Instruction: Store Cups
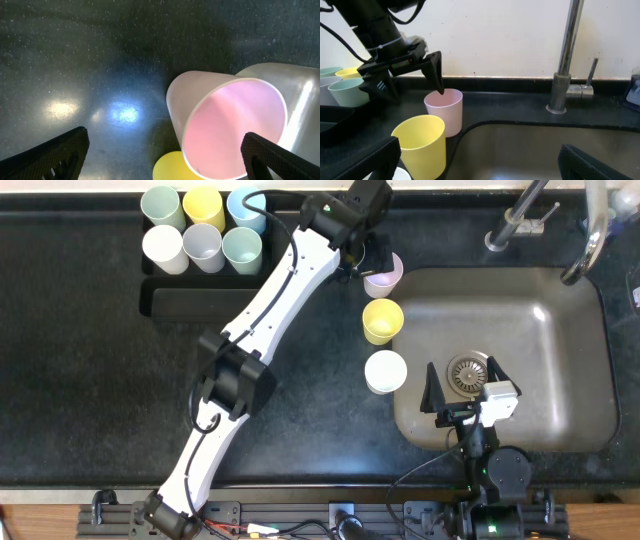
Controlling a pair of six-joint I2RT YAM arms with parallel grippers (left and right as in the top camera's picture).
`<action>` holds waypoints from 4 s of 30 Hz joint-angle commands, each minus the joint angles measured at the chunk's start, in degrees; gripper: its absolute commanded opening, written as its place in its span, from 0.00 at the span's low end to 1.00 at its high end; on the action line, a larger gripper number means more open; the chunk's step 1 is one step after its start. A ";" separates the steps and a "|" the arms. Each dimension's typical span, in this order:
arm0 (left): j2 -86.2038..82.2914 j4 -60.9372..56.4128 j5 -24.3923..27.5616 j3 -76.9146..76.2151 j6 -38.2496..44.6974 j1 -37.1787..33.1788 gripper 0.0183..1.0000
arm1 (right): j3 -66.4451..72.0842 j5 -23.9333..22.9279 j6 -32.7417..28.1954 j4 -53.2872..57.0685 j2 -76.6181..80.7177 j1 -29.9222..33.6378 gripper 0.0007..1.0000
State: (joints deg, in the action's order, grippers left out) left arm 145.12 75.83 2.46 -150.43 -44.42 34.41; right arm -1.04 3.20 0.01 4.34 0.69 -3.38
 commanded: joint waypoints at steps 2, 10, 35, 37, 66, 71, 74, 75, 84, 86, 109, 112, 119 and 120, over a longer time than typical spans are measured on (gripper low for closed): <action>2.58 -0.07 1.77 -1.09 -1.14 -0.83 1.00 | 0.76 0.35 0.22 -0.26 -0.48 0.07 1.00; 2.69 -0.44 1.73 -1.09 -1.11 -0.98 0.20 | 0.76 0.35 0.22 -0.26 -0.48 0.07 1.00; -31.61 21.20 -6.78 4.96 0.90 -35.23 0.02 | 0.76 0.35 0.22 -0.26 -0.48 0.07 1.00; -33.33 21.14 -7.61 9.20 0.85 -38.40 0.02 | 0.76 0.35 0.22 -0.26 -0.48 0.07 1.00; -40.44 -12.44 -6.01 58.55 -0.02 -45.09 0.02 | 0.76 0.35 0.22 -0.26 -0.48 0.07 1.00; -40.33 -14.78 -6.03 60.78 -0.87 -45.09 0.02 | 0.76 0.35 0.22 -0.26 -0.48 0.07 1.00; -40.22 -15.21 -6.86 61.02 -0.90 -45.09 0.02 | 0.76 0.35 0.22 -0.26 -0.48 0.07 1.00; -40.13 -15.30 -7.34 61.11 -0.90 -45.09 0.02 | 0.76 0.35 0.22 -0.24 -0.48 0.09 1.00; -38.66 -16.39 -8.81 61.13 -0.87 -45.07 0.02 | 0.76 0.35 0.22 -0.26 -0.48 0.07 1.00; -38.42 -16.85 -8.81 61.13 -0.87 -45.07 0.02 | 0.76 0.35 0.22 -0.26 -0.48 0.07 1.00; -34.67 -18.75 -8.11 61.18 -0.90 -45.07 0.02 | 0.76 0.35 0.22 -0.26 -0.48 0.07 1.00; -34.67 -18.75 -8.13 61.18 -0.87 -45.07 0.27 | 0.76 0.35 0.22 -0.26 -0.48 0.09 1.00; -36.22 -18.67 -7.48 61.18 -0.87 -44.89 1.00 | 0.76 0.35 0.22 -0.26 -0.48 0.07 1.00; -37.11 -18.58 -7.48 61.18 -0.87 -44.76 1.00 | 0.76 0.35 0.22 -0.24 -0.48 0.07 1.00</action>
State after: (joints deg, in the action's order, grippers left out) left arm 109.69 57.17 -5.15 -89.49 -45.06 -10.26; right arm -1.04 3.18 0.03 4.36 0.69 -3.38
